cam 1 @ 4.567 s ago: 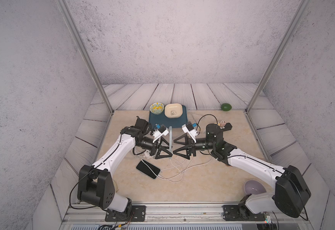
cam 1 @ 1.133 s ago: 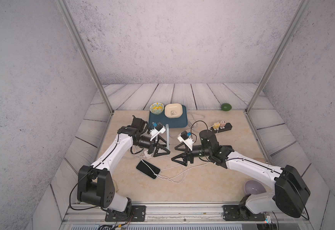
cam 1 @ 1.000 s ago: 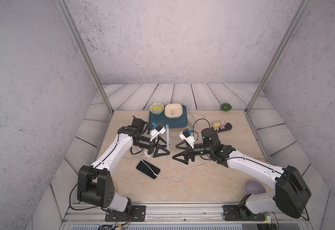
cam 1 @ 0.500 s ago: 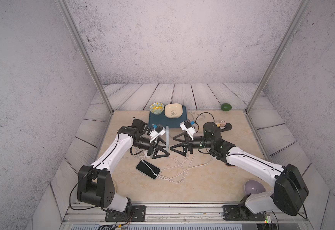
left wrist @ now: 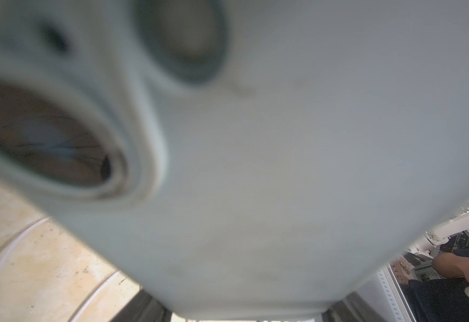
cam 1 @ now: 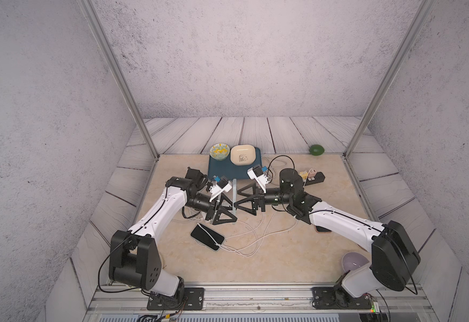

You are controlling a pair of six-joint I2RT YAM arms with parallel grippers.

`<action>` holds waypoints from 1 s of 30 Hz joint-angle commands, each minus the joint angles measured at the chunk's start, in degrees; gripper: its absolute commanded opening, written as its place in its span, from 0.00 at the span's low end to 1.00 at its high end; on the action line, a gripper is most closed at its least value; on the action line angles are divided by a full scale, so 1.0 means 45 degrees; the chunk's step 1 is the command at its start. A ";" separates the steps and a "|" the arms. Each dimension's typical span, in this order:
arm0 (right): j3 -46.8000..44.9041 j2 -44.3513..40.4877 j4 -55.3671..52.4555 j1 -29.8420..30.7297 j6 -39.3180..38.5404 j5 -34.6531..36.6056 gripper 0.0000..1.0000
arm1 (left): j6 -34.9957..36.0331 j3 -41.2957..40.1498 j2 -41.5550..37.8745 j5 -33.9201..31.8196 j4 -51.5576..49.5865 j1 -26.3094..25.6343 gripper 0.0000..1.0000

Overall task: Unplug the charging cable from the phone
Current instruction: Place the phone at the center of the board.

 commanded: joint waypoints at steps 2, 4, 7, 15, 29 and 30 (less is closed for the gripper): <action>0.0351 0.0366 0.0448 0.0087 0.0192 -0.0398 0.99 | 0.0481 0.0368 0.0057 0.0710 -0.0380 -0.0086 0.08; 0.0381 0.0476 0.0583 0.0108 0.0248 -0.0438 0.99 | 0.0503 0.0358 0.0074 0.0697 -0.0387 -0.0084 0.08; 0.0423 0.0623 0.0778 0.0145 0.0342 -0.0594 0.99 | 0.0494 0.0363 0.0073 0.0662 -0.0389 -0.0084 0.08; 0.0431 0.0781 0.0993 0.0216 0.0350 -0.0839 0.84 | 0.0494 0.0358 0.0067 0.0642 -0.0416 -0.0084 0.08; 0.0329 0.0541 0.1045 0.0216 0.0133 -0.0802 0.54 | 0.0363 0.0359 0.0007 0.0464 -0.0290 -0.0086 0.37; 0.0332 0.0515 0.0975 0.0216 0.0090 -0.0790 0.53 | 0.0356 0.0358 -0.0007 0.0447 -0.0283 -0.0084 0.45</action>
